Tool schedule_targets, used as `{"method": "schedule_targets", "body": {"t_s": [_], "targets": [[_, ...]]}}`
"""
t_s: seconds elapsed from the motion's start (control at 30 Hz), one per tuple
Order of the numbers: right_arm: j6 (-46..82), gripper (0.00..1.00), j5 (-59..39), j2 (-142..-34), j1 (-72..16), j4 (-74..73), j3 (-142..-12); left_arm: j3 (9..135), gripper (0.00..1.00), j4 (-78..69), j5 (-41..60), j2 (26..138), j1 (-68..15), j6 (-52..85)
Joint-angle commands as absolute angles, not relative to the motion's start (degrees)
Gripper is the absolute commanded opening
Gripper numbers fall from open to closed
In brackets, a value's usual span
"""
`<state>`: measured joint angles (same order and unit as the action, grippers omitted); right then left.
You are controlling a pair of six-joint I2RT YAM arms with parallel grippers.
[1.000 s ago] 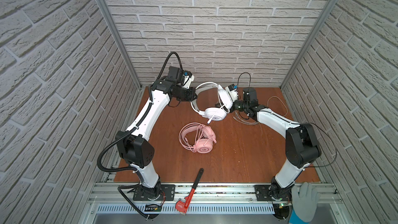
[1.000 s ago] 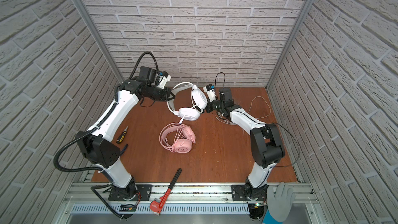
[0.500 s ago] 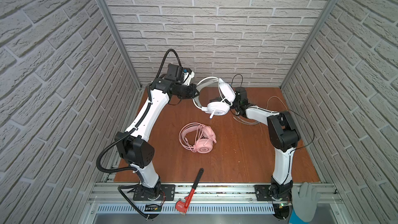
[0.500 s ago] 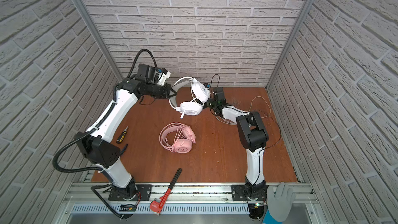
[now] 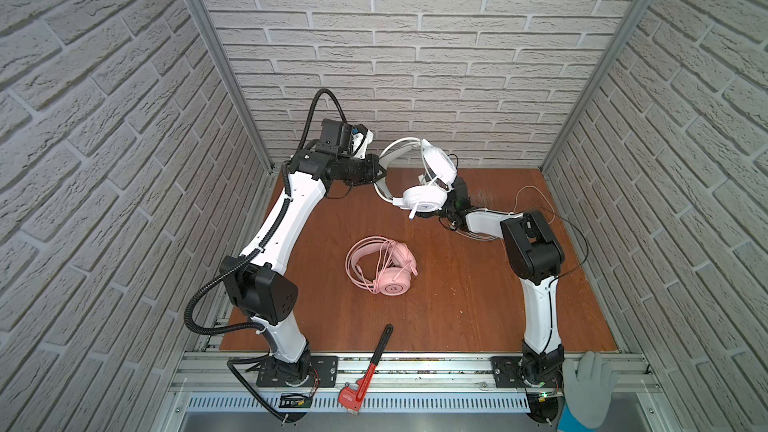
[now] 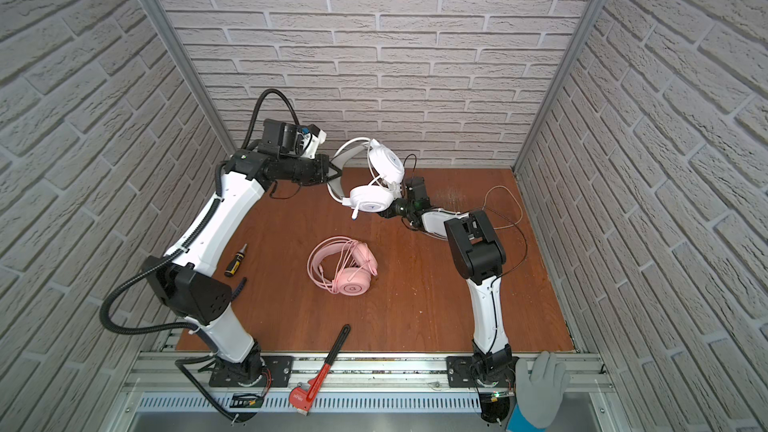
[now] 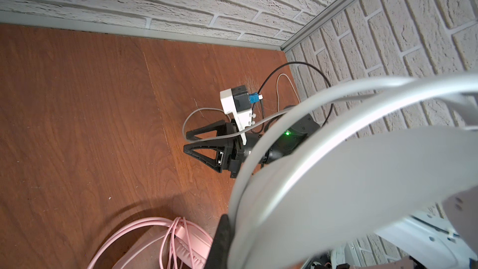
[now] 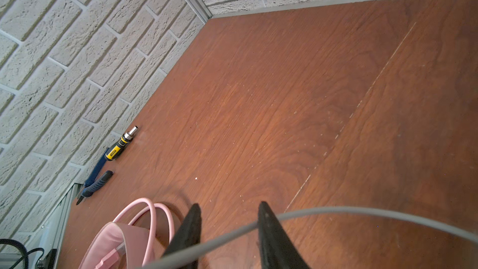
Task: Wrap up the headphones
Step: 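Lift the white headset with left gripper while right gripper grasps grey cable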
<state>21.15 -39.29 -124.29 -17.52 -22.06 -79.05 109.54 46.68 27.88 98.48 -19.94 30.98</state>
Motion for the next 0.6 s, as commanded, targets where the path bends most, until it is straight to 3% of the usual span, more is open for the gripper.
{"method": "schedule_targets", "body": {"t_s": [0.0,0.13,0.37,0.57], "targets": [[20.86,0.23,-39.83,-121.33,-17.86,-25.67,-77.41,108.52,0.0,40.67,28.8,95.04,-19.81,33.55],[18.66,0.06,-38.53,-117.13,-17.83,-24.84,-72.76,105.58,0.0,37.87,28.78,94.5,-18.84,35.88],[15.55,0.06,-36.76,-108.2,-17.84,-19.29,-65.52,100.89,0.0,34.13,25.47,93.09,-17.25,39.33],[8.68,0.06,-31.46,-97.83,-18.02,-3.6,-59.98,94.31,0.0,27.42,22.08,91.32,-16.11,44.88]]}}
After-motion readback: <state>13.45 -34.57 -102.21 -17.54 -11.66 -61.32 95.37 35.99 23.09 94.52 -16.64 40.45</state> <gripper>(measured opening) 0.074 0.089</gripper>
